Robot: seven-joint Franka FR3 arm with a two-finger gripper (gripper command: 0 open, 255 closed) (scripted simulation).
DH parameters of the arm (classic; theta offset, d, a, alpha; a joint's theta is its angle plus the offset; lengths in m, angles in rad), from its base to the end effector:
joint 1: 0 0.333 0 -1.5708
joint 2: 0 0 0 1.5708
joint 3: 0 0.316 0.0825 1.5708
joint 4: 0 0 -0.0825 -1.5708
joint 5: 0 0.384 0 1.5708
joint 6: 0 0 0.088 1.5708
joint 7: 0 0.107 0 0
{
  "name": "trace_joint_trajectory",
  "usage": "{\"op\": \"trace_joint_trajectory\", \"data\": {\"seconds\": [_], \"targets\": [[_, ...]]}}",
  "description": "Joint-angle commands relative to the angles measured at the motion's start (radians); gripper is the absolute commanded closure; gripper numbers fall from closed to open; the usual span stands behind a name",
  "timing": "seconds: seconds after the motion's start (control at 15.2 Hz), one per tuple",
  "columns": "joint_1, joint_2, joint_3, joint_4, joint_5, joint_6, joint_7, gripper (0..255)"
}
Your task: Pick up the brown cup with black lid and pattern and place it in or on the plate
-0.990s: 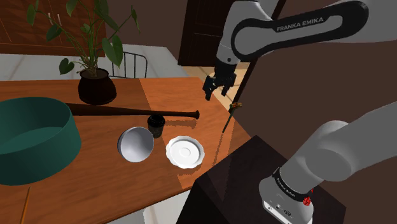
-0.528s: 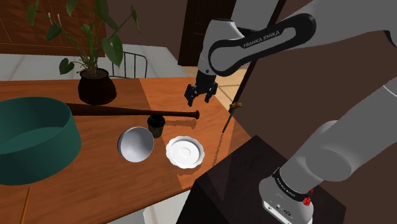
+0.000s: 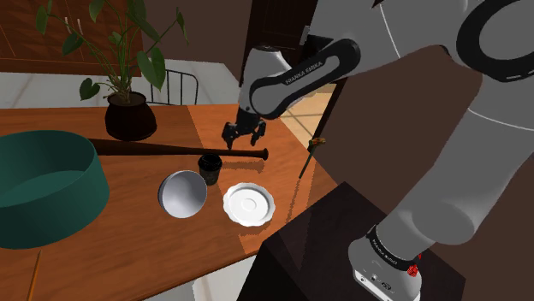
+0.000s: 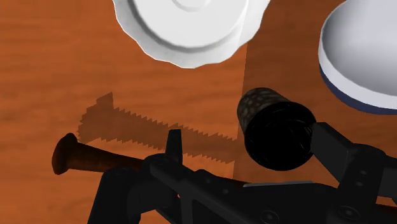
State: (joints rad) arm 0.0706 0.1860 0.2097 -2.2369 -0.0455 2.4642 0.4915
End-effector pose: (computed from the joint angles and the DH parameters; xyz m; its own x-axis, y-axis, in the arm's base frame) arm 0.5257 0.1510 0.2925 0.9829 -0.1802 0.0366 -0.1792 -0.9834 -0.0291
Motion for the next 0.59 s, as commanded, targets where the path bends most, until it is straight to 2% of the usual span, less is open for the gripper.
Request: {"op": "trace_joint_trajectory", "data": {"seconds": [0.0,0.53], "targets": [[0.012,0.083,-0.006,0.062,-0.023,0.030,0.035,0],[0.079,0.391,-0.047,0.345,-0.079,0.090,0.140,0]]}}
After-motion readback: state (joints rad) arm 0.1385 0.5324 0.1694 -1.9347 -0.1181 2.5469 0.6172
